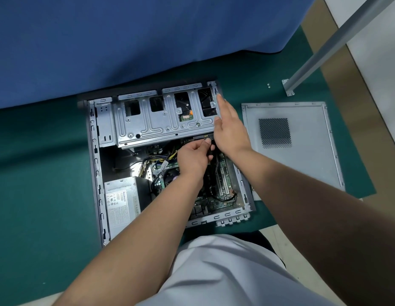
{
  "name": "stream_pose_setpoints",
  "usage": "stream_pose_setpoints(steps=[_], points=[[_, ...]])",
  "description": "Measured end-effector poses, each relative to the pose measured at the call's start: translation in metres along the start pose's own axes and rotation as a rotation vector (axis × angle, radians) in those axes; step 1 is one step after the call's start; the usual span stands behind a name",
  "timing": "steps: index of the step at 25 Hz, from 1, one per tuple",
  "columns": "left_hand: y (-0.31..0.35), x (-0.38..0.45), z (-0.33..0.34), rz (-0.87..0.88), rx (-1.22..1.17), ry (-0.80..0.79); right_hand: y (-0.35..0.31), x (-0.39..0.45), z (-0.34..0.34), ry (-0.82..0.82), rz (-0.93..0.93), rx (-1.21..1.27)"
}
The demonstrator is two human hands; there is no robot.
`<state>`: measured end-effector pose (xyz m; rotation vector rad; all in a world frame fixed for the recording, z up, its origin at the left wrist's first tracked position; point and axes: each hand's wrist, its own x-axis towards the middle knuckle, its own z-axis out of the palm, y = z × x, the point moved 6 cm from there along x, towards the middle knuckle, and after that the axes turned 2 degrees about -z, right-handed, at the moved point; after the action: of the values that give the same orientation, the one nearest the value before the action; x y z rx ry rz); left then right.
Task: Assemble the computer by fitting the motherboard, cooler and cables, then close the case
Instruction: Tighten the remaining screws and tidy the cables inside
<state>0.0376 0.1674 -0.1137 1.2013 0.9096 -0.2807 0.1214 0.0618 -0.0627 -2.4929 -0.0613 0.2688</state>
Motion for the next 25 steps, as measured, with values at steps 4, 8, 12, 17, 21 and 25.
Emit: stream_pose_setpoints(steps=[4,8,12,17,21,25], points=[[-0.001,-0.003,-0.001,0.014,0.089,-0.019,0.001,0.0,0.0,0.001,0.001,0.008],[0.005,-0.003,0.0,0.058,0.138,0.012,0.005,0.0,0.002,-0.002,-0.004,0.019],[0.007,-0.001,0.001,0.057,0.132,0.027,0.006,0.001,0.003,-0.007,-0.011,0.025],[0.001,-0.001,-0.001,0.054,0.117,-0.016,0.011,0.004,0.006,-0.019,-0.012,0.058],[-0.002,0.001,0.002,-0.055,-0.041,-0.117,0.013,0.005,0.009,-0.022,-0.023,0.065],[0.0,0.003,0.006,-0.044,-0.028,-0.066,0.015,0.006,0.01,-0.022,-0.021,0.068]])
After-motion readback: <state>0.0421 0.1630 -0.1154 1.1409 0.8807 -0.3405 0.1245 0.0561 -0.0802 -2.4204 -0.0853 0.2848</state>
